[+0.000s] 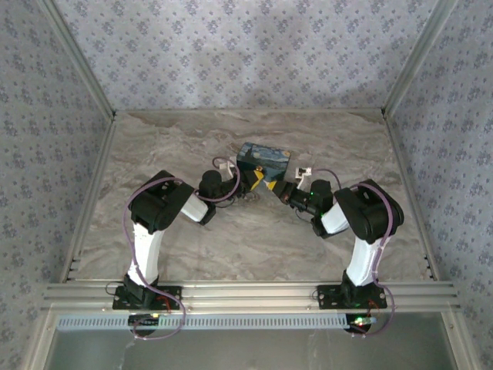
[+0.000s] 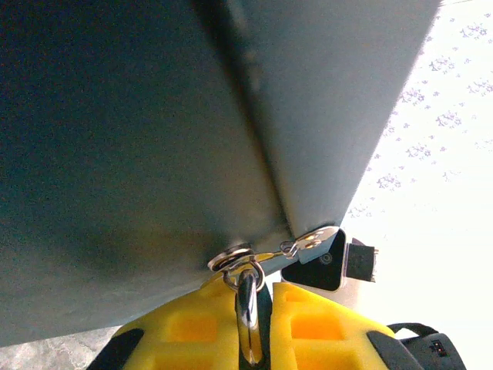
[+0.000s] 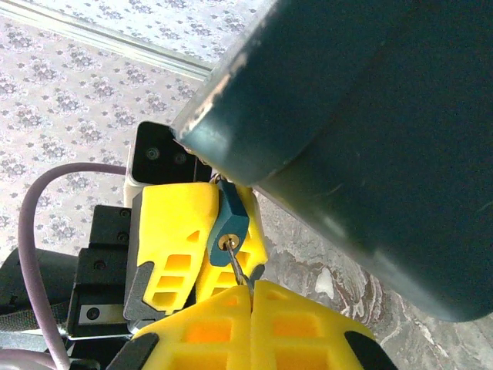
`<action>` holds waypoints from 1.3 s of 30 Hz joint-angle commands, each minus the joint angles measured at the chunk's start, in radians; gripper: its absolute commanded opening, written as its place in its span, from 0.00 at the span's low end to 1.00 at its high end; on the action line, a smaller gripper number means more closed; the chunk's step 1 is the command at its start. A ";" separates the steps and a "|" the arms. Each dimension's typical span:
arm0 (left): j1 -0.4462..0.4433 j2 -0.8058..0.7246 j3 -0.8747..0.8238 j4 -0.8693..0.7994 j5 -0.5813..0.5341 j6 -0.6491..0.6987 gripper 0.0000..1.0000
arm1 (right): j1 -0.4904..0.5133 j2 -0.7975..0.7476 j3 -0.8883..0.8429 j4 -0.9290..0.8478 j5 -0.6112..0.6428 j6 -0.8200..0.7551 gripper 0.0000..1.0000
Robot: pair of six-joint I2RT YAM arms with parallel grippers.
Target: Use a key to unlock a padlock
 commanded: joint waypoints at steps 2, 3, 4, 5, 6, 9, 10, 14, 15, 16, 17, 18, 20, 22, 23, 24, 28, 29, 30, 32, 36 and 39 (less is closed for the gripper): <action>-0.020 -0.002 0.027 0.070 0.058 0.007 0.00 | -0.014 0.017 0.048 0.027 -0.016 0.075 0.00; -0.019 -0.004 0.028 0.072 0.060 0.009 0.00 | -0.019 0.029 0.057 0.038 -0.024 0.109 0.00; -0.021 -0.005 0.028 0.072 0.060 0.008 0.00 | -0.023 0.039 0.068 0.038 -0.035 0.144 0.00; -0.020 -0.006 0.029 0.071 0.060 0.009 0.00 | -0.022 0.044 0.080 0.038 -0.045 0.161 0.00; -0.020 -0.007 0.030 0.071 0.062 0.010 0.00 | -0.022 0.047 0.084 0.039 -0.046 0.171 0.00; -0.021 -0.011 0.027 0.072 0.058 0.011 0.00 | -0.015 0.042 0.093 0.017 -0.056 0.163 0.00; -0.021 -0.010 0.027 0.072 0.057 0.012 0.00 | -0.010 0.041 0.090 0.019 -0.052 0.159 0.00; -0.022 -0.010 0.029 0.072 0.053 0.012 0.00 | 0.010 0.036 0.087 -0.003 -0.043 0.122 0.00; -0.022 -0.011 0.030 0.072 0.053 0.010 0.00 | 0.016 0.031 0.087 -0.020 -0.038 0.111 0.00; -0.022 -0.012 0.031 0.072 0.051 0.009 0.00 | 0.024 0.027 0.086 -0.030 -0.033 0.095 0.00; -0.022 -0.014 0.031 0.072 0.051 0.010 0.00 | 0.032 0.022 0.089 -0.041 -0.027 0.086 0.00; -0.021 -0.014 0.032 0.072 0.049 0.009 0.00 | 0.036 0.021 0.087 -0.043 -0.021 0.082 0.00; -0.022 -0.013 0.032 0.072 0.047 0.008 0.00 | 0.040 0.021 0.081 -0.033 -0.008 0.081 0.00; -0.022 -0.017 0.029 0.072 0.045 0.008 0.00 | 0.043 0.026 0.075 -0.017 0.002 0.089 0.00; -0.022 -0.017 0.029 0.072 0.044 0.010 0.00 | 0.042 0.027 0.069 -0.005 0.009 0.096 0.00; -0.022 -0.017 0.029 0.072 0.044 0.010 0.00 | 0.038 0.032 0.067 0.013 0.008 0.106 0.00; -0.024 -0.016 0.027 0.072 0.045 0.011 0.00 | 0.034 0.048 0.077 0.039 0.004 0.175 0.00; -0.024 -0.018 0.027 0.073 0.044 0.012 0.00 | 0.037 0.049 0.080 0.039 0.003 0.190 0.00; -0.023 -0.018 0.028 0.072 0.044 0.012 0.00 | 0.040 0.049 0.087 0.038 -0.001 0.195 0.00; -0.025 -0.017 0.032 0.072 0.048 0.013 0.00 | 0.050 0.059 0.099 0.039 0.001 0.219 0.00; -0.036 -0.010 0.047 0.072 0.065 0.013 0.00 | 0.054 0.060 0.140 -0.025 -0.008 0.174 0.00; -0.051 -0.012 0.055 0.072 0.089 0.023 0.00 | 0.046 0.066 0.161 -0.028 -0.016 0.194 0.00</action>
